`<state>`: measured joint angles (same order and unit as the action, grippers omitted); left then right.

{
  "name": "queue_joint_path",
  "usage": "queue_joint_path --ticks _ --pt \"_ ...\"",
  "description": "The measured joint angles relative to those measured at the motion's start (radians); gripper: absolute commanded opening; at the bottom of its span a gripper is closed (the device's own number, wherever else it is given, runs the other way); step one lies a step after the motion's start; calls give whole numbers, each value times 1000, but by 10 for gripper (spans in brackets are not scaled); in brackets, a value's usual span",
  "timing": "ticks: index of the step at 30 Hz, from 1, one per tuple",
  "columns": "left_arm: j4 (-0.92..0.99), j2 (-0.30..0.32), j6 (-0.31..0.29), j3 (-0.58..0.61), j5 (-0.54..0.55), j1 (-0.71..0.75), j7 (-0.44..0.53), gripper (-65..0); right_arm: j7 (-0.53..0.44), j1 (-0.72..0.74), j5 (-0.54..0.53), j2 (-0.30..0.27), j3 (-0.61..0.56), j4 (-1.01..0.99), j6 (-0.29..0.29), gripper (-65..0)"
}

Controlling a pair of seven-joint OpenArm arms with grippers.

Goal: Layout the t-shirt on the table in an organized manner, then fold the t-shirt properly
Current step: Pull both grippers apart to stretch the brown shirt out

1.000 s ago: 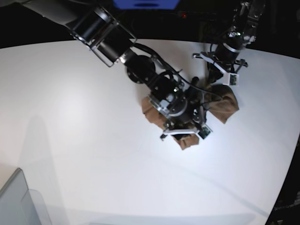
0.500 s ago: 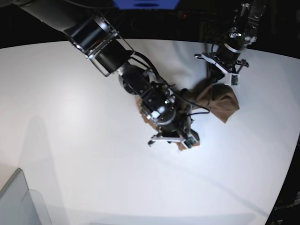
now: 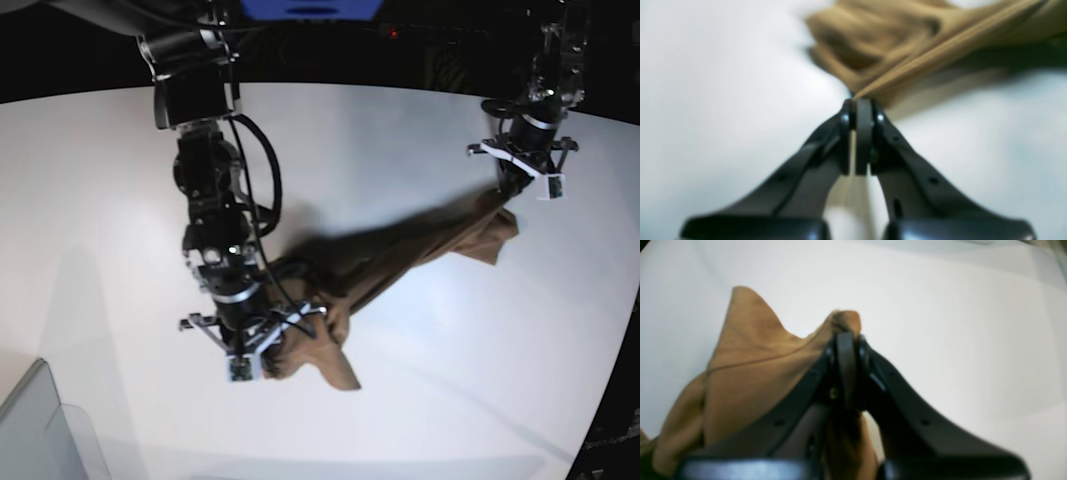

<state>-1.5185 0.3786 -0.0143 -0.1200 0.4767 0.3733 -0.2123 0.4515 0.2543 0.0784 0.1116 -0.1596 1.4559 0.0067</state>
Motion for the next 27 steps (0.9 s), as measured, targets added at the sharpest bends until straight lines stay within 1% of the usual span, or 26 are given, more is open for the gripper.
queue_joint_path --ticks 2,4,8,10,14,19,20,25,27 --pt "0 1 0 -17 0 -3 3 -645 -6 -30 2 0 61 6 0 -650" --pt "7 0 3 -19 0 -15 -3 -645 -1 -67 3 0 94 4 -2 -650" --pt "7 -1 4 -19 -1 -27 0 -645 3 -140 3 0 107 13 -3 -650" --pt "7 -2 5 -19 0 -24 -8 -645 0 -174 -2 3 127 69 -3 -650" --pt "7 -36 9 -20 -1 -24 -5 -645 -8 -243 2 5 208 192 -4 -650" --pt "7 -38 7 -18 0 -24 -8 -645 9 -266 5 2 233 257 -4 -650" --pt "7 -38 7 -18 0 -24 -8 -645 14 -269 3 2 237 266 -3 -639" --pt "7 -34 8 -19 -1 -24 -8 -645 82 -306 3 2 237 290 -3 -491" --pt "7 -35 8 -19 0 -22 -8 -645 83 -310 3 2 241 291 -3 -435"
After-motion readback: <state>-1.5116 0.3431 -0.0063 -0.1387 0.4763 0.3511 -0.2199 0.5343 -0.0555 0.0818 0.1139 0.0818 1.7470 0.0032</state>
